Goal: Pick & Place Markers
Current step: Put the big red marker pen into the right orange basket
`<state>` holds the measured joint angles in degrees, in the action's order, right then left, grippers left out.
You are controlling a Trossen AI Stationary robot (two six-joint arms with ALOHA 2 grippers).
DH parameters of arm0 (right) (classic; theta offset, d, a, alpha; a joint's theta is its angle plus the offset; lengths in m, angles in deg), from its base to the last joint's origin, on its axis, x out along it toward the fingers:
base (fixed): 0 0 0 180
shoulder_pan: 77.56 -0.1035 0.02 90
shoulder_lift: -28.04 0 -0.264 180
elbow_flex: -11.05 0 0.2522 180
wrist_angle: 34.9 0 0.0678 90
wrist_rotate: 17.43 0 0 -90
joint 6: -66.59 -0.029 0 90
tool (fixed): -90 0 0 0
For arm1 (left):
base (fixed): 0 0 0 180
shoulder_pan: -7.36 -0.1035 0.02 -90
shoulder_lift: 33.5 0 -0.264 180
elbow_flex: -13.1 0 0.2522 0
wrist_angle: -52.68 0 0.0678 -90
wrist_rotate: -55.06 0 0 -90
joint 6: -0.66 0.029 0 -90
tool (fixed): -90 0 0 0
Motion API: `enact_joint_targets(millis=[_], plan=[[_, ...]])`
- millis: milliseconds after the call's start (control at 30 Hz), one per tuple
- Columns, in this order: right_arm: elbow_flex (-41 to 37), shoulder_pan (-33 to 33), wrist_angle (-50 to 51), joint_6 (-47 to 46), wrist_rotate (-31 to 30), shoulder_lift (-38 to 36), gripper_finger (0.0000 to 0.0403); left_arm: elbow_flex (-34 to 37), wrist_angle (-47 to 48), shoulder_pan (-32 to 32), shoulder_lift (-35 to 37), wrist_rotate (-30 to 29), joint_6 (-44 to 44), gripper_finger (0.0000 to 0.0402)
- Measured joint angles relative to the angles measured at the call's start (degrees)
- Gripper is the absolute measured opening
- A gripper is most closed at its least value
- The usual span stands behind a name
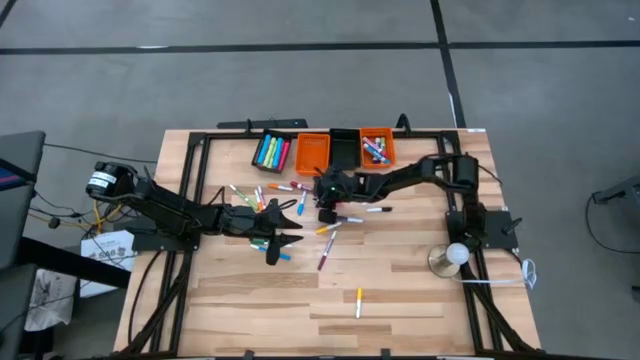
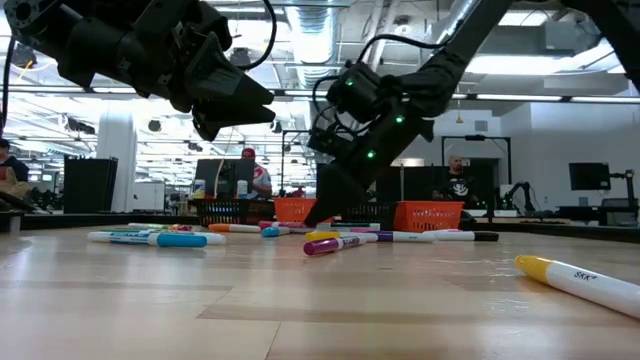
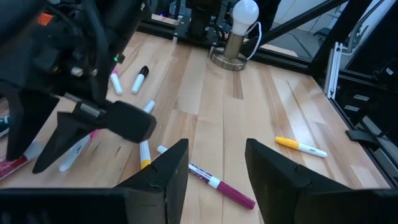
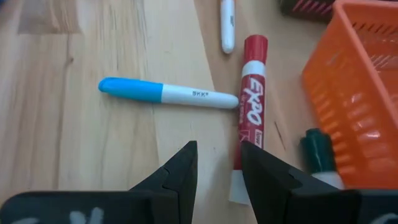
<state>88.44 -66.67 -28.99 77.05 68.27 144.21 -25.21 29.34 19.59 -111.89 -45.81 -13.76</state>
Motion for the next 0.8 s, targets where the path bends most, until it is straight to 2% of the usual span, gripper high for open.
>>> enact_joint_targets(millis=[333, 500, 800], plan=[[1.67, 0.0, 1.78, 0.24, -0.23, -0.17, 0.0113, 0.0, 0.01, 0.02, -0.02, 0.02, 0.0, 0.0155], [1.65, 0.46, 2.2, 0.51, -2.74, -0.3, 0.0113, 0.0, 0.01, 0.02, -0.02, -0.01, -0.01, 0.0155], [1.65, 2.15, 7.02, -0.63, -3.18, -0.32, 0.0113, 0.0, 0.01, 0.0, -0.01, 0.0, -0.02, 0.0155]])
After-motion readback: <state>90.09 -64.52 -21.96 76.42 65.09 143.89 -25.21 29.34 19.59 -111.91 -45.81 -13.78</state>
